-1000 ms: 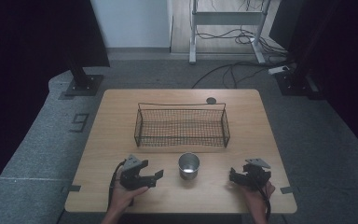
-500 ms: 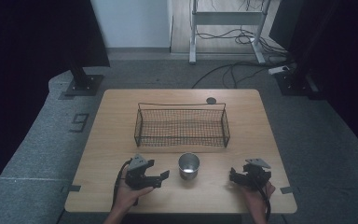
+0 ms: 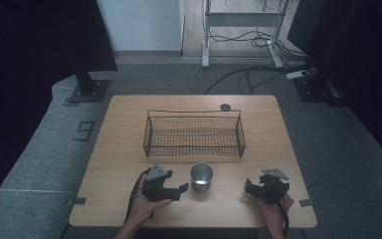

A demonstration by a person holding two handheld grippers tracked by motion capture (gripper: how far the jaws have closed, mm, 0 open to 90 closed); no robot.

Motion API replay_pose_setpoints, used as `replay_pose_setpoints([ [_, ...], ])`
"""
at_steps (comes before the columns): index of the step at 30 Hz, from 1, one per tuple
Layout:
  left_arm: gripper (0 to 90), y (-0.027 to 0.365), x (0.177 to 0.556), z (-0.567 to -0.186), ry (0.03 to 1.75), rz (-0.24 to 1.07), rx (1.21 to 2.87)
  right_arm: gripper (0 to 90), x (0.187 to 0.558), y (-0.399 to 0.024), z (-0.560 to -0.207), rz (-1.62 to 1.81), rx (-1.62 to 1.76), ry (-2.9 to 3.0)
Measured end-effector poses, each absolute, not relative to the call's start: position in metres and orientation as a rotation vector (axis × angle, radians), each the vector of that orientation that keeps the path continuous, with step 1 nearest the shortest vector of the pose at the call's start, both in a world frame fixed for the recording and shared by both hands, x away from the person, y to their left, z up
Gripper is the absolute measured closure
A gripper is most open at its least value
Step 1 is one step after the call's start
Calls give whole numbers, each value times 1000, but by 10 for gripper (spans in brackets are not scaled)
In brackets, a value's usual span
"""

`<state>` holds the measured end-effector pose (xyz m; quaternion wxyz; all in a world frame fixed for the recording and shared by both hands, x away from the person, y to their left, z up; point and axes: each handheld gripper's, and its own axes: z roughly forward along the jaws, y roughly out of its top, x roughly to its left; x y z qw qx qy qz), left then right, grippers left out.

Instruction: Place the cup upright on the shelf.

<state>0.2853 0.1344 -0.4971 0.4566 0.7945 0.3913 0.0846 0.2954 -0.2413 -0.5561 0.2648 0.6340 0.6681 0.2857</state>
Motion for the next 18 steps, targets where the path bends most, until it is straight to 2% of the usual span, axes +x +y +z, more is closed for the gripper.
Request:
replay_pose_setpoints([
  [18,159,113,285,-490,916,179,1981,18,295,-241,-556,772,1713,1805],
])
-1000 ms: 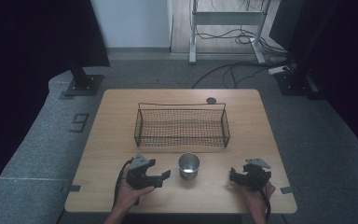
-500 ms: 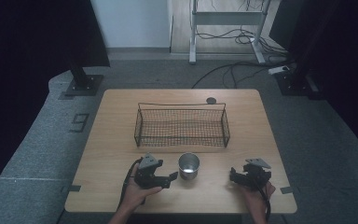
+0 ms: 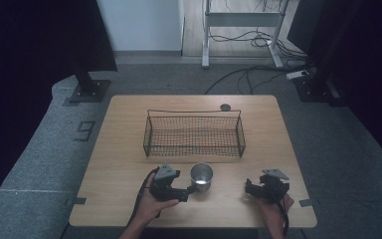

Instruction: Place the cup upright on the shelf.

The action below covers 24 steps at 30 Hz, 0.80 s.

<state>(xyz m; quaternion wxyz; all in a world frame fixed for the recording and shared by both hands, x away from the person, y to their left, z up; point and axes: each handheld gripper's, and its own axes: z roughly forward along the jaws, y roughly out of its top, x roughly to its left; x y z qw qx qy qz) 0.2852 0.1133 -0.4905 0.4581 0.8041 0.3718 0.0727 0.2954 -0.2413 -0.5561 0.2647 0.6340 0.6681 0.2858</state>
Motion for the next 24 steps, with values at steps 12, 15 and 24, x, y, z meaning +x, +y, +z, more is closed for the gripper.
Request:
replay_pose_setpoints([
  [12,140,99,290,-488,910,161,2013,18,295,-241,-556,772,1713,1805],
  [15,105,96,293,-487,911,159,2016,18,295,-241,-556,772,1713,1805],
  [24,82,88,297,-487,902,141,2023,18,295,-241,-556,772,1713,1805],
])
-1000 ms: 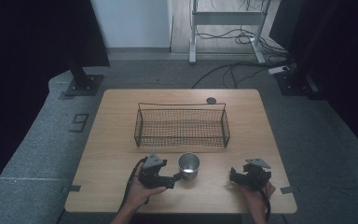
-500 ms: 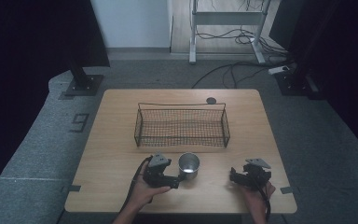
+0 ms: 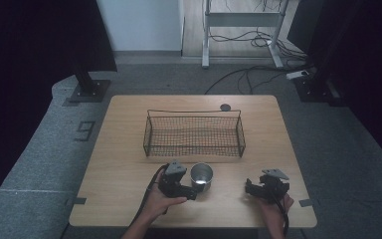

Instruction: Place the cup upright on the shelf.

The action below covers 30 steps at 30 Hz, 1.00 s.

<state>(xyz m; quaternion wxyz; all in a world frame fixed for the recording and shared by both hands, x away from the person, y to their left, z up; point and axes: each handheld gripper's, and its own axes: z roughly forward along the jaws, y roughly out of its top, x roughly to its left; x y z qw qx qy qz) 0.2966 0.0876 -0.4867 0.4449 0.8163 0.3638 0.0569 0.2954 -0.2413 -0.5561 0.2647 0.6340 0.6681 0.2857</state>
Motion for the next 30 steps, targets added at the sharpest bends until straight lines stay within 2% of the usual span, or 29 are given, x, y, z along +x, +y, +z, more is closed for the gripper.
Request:
replay_pose_setpoints([
  [3,75,85,299,-487,883,118,2012,19,295,-241,-556,772,1713,1805],
  [15,128,74,303,-486,863,208,2016,27,295,-241,-556,775,1707,1804],
  [30,88,55,314,-493,869,228,2088,27,295,-241,-556,775,1708,1804],
])
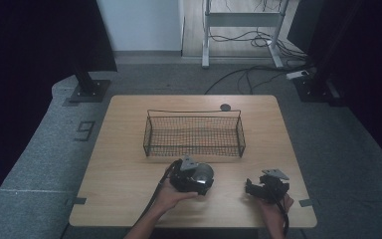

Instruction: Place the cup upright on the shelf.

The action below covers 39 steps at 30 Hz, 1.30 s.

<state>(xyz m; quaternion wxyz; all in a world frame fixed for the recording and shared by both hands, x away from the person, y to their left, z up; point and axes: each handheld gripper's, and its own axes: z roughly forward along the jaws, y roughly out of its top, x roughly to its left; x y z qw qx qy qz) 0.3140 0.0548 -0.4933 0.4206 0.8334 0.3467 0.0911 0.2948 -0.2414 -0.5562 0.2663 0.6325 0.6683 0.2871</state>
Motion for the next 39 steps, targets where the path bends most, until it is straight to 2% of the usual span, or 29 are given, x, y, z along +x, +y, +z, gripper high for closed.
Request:
replay_pose_setpoints([
  [17,142,46,313,-505,873,307,2095,27,295,-241,-556,775,1708,1804],
  [39,144,66,307,-483,840,274,2043,28,295,-241,-556,775,1707,1804],
])
